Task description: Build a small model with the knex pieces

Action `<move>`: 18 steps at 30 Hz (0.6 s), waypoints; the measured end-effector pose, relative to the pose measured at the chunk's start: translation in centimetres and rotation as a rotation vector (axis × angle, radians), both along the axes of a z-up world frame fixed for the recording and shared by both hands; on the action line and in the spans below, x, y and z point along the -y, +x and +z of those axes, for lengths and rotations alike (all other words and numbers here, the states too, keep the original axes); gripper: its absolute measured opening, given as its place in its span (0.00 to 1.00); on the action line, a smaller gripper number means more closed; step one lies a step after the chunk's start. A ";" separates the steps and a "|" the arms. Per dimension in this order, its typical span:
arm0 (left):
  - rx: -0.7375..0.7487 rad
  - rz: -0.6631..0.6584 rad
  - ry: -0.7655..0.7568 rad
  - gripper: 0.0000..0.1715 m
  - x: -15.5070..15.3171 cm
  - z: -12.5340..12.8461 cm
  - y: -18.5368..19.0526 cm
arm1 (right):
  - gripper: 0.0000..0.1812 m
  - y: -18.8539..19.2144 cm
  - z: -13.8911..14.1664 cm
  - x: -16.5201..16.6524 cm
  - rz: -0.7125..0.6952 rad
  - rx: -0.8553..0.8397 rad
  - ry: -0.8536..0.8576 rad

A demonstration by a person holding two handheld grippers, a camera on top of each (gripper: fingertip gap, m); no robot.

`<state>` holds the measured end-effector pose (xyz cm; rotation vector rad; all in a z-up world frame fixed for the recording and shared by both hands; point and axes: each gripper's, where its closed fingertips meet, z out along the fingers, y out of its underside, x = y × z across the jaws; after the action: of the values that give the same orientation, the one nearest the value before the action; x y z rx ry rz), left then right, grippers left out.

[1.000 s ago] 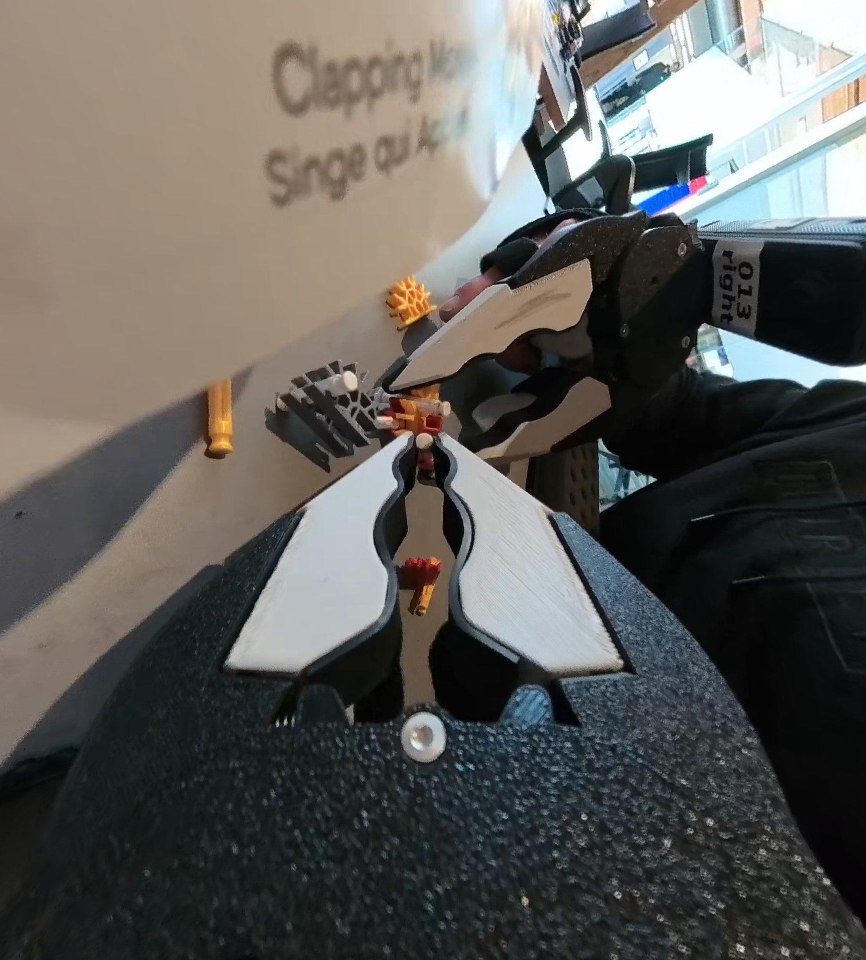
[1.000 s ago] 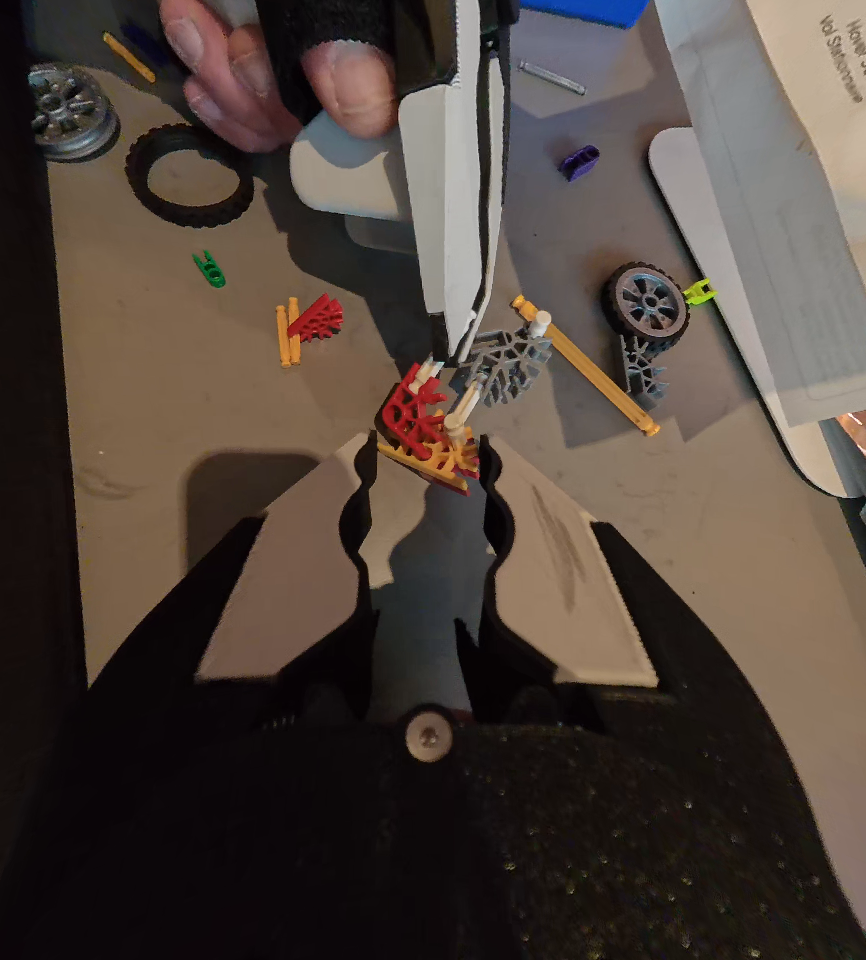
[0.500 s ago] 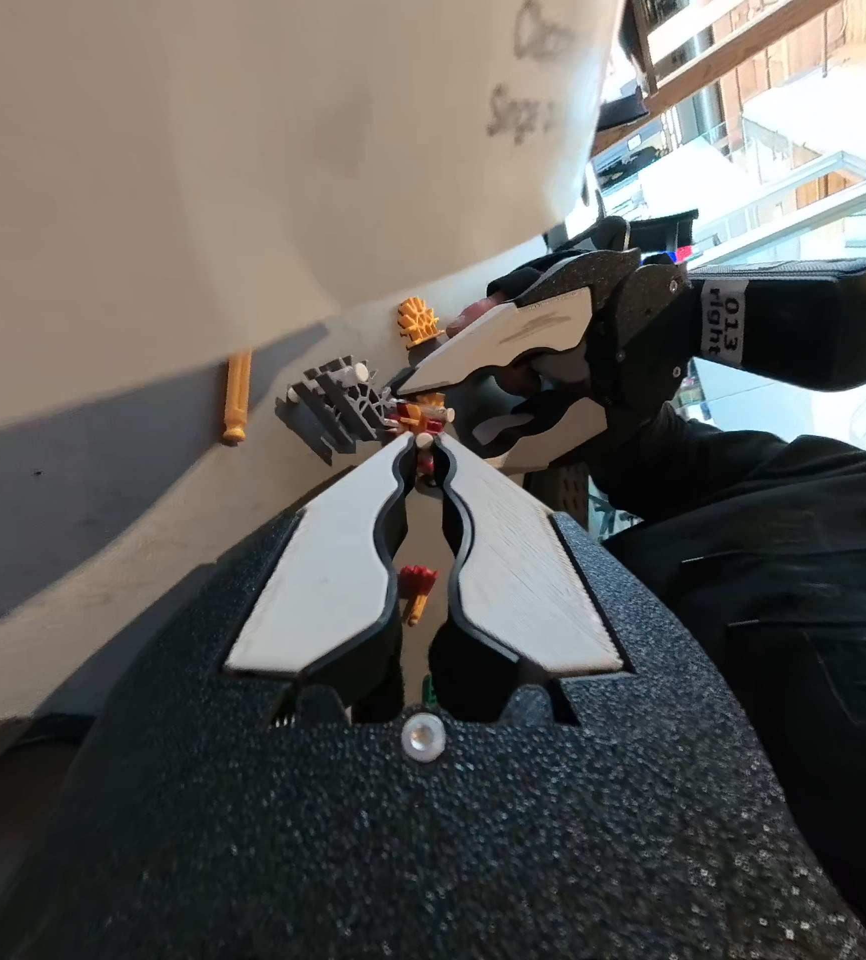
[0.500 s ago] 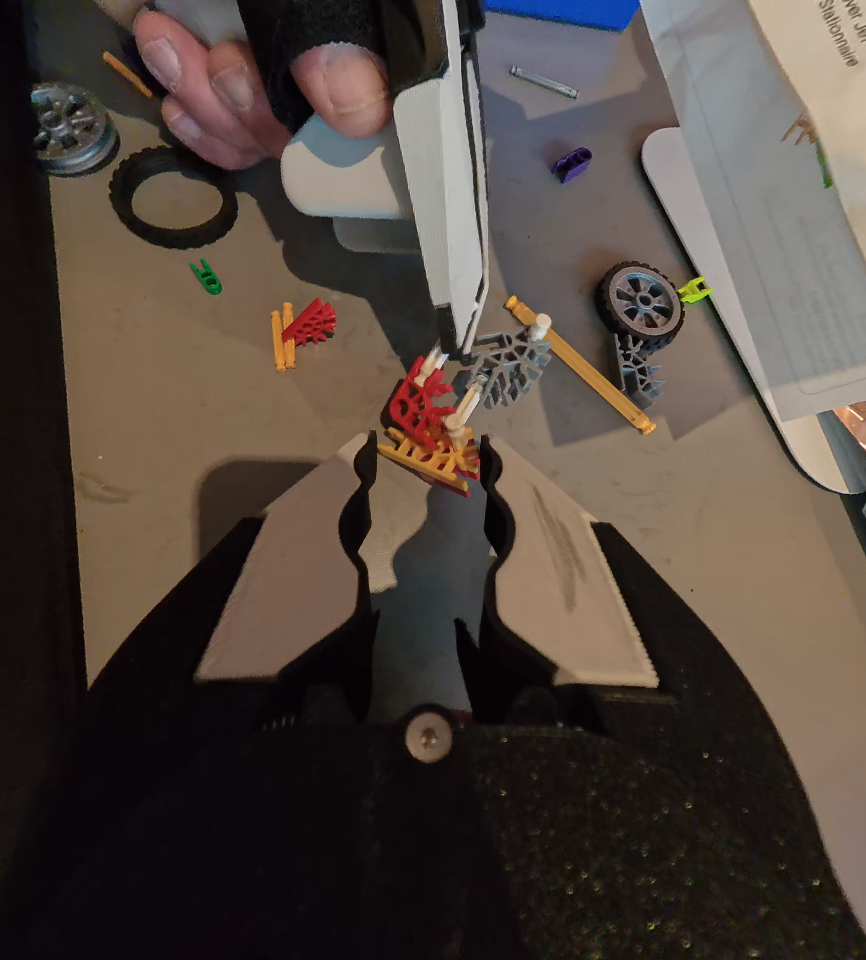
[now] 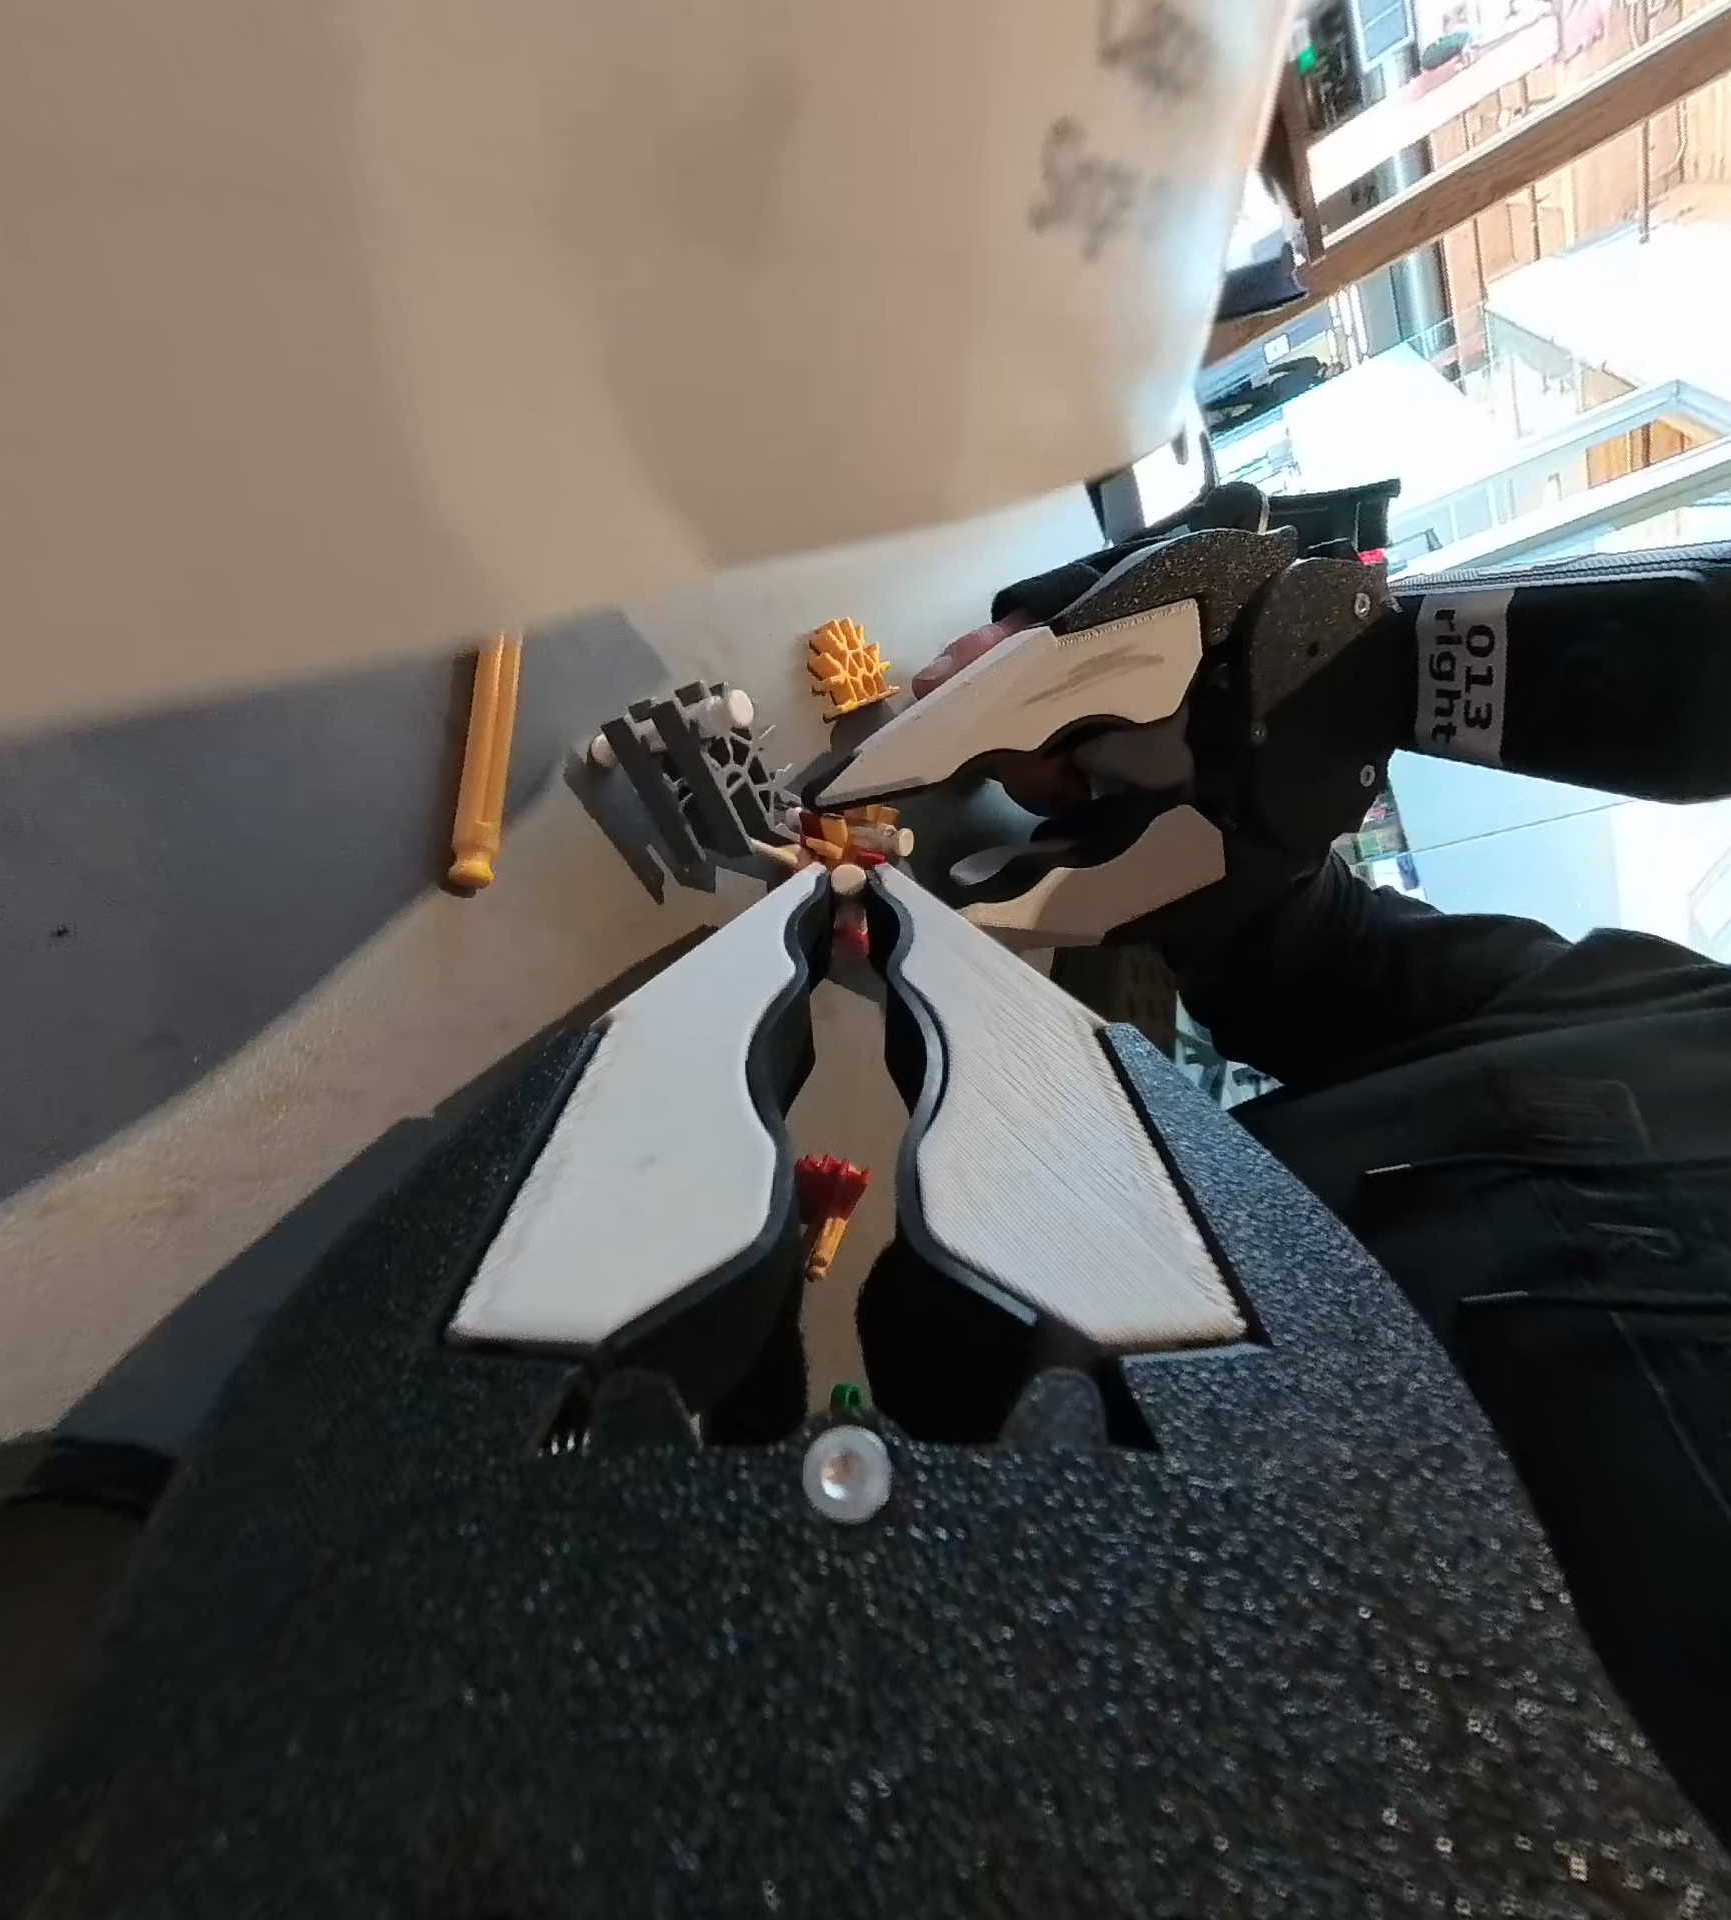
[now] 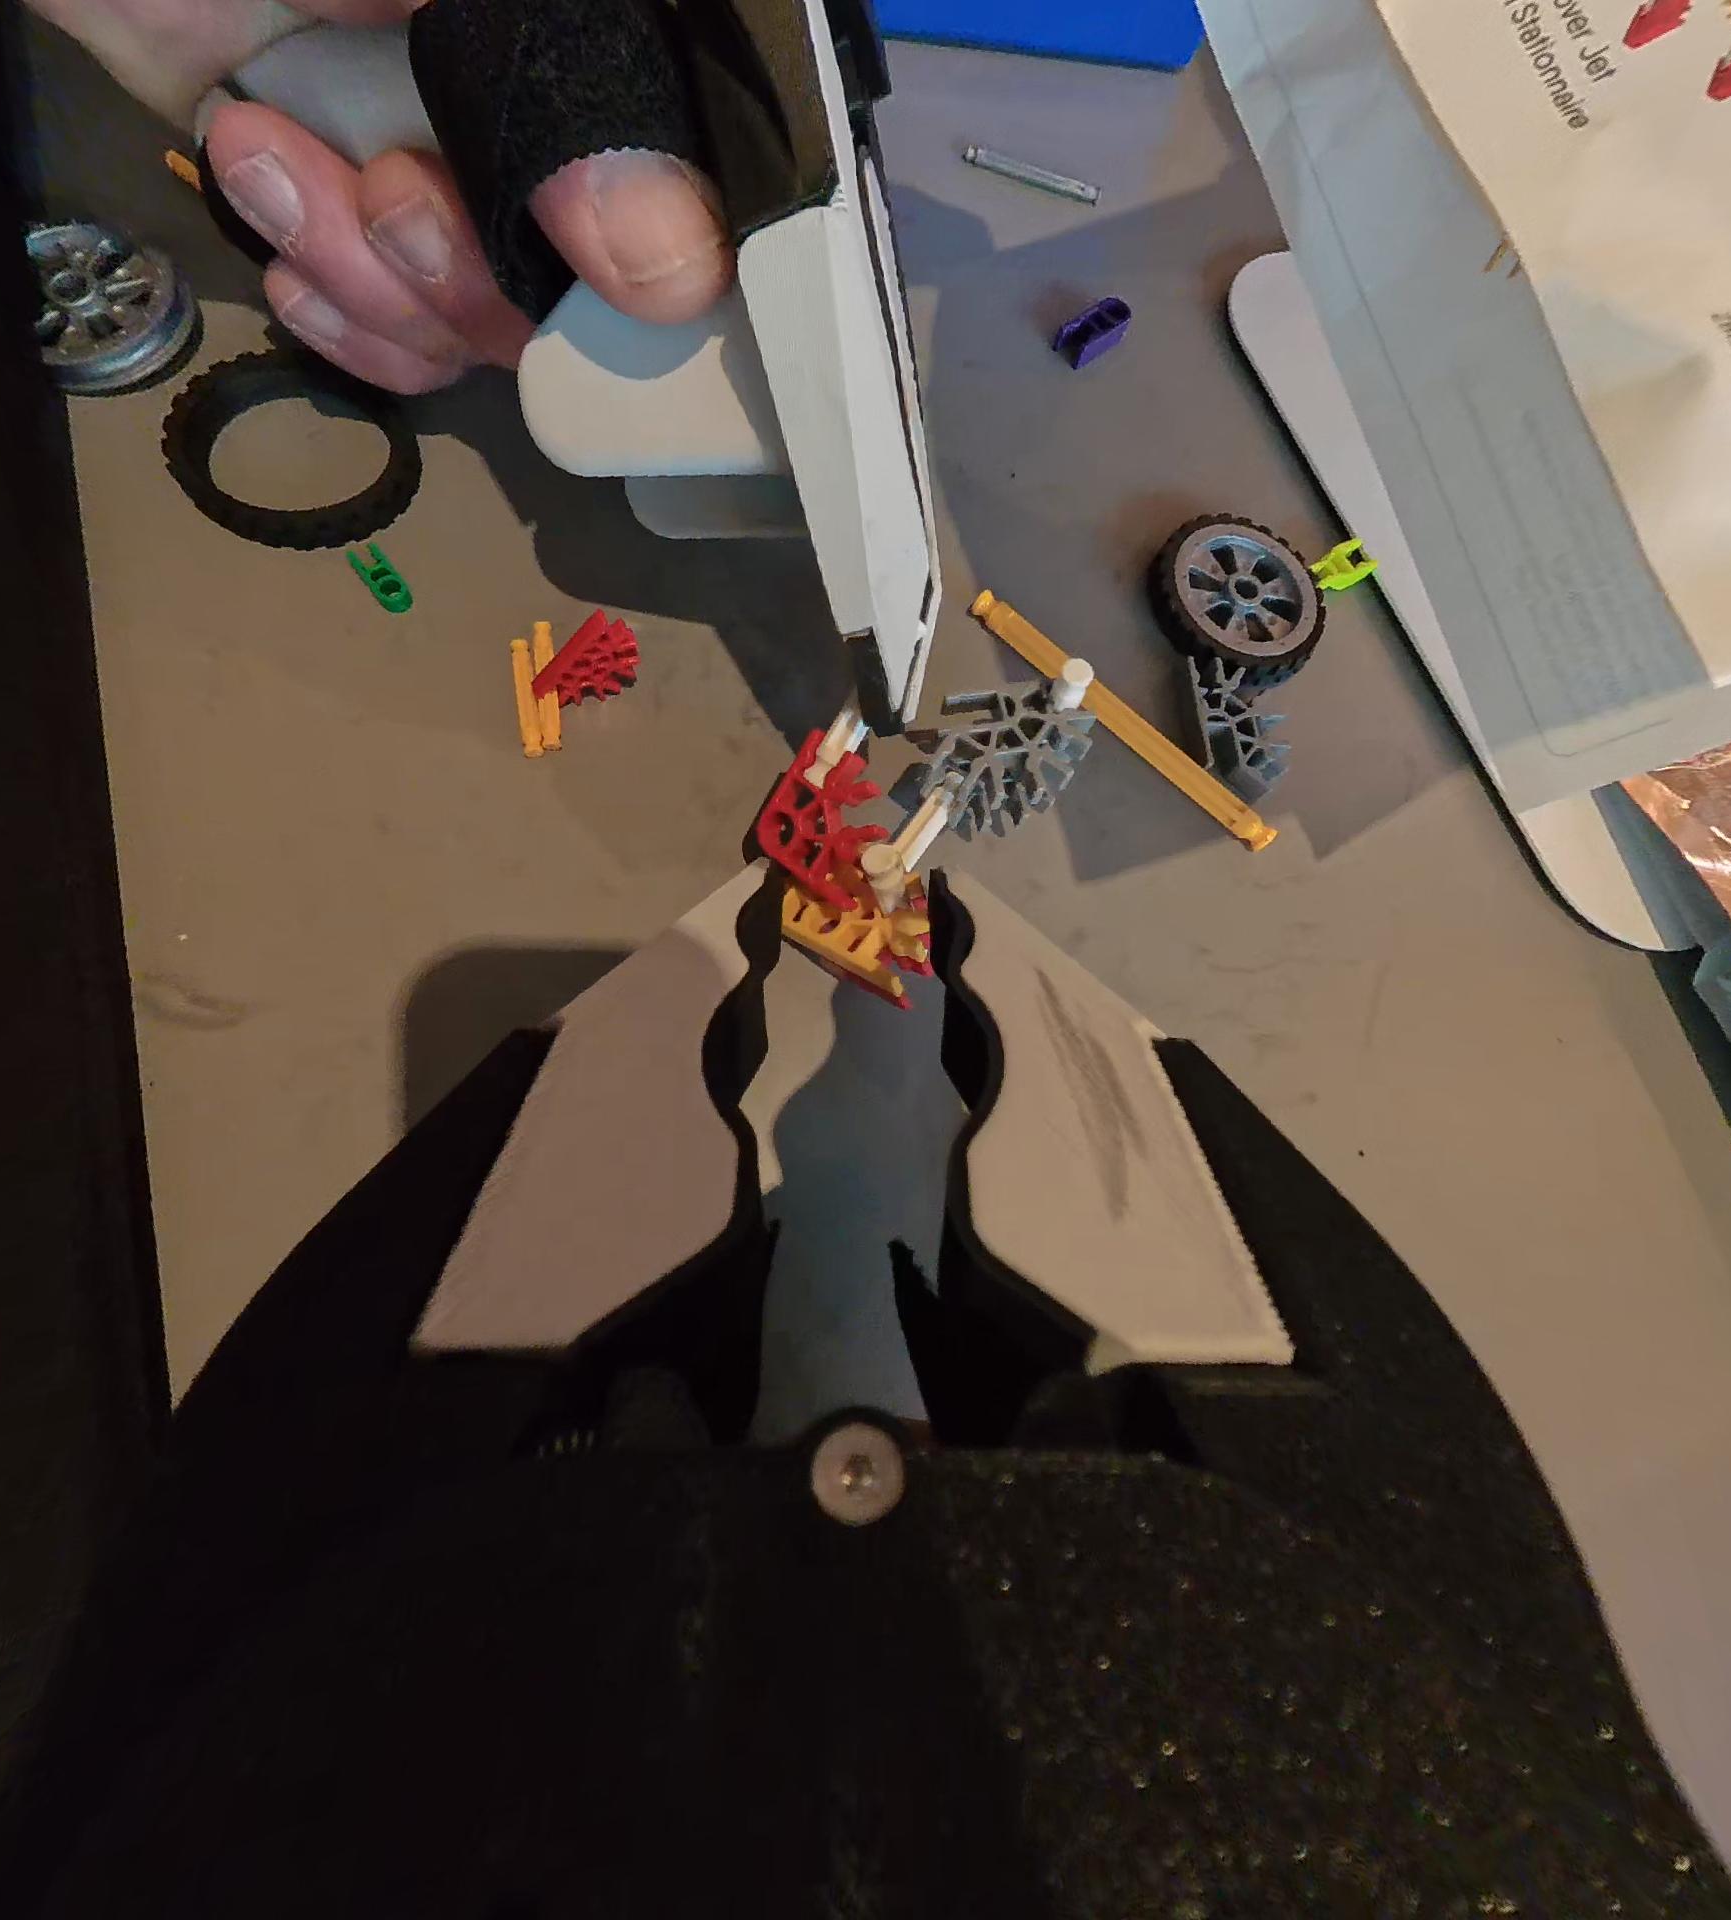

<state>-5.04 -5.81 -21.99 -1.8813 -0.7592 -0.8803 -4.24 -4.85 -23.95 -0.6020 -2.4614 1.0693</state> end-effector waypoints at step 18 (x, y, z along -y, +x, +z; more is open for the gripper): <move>0.007 -0.064 -0.012 0.02 -0.3 -0.2 0.9 | 0.21 0.5 -0.3 0.1 0.035 0.017 0.007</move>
<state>-4.18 -5.56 -22.16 -1.9230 -0.7134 -0.9250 -3.77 -4.94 -24.22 -0.5696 -2.4976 1.0734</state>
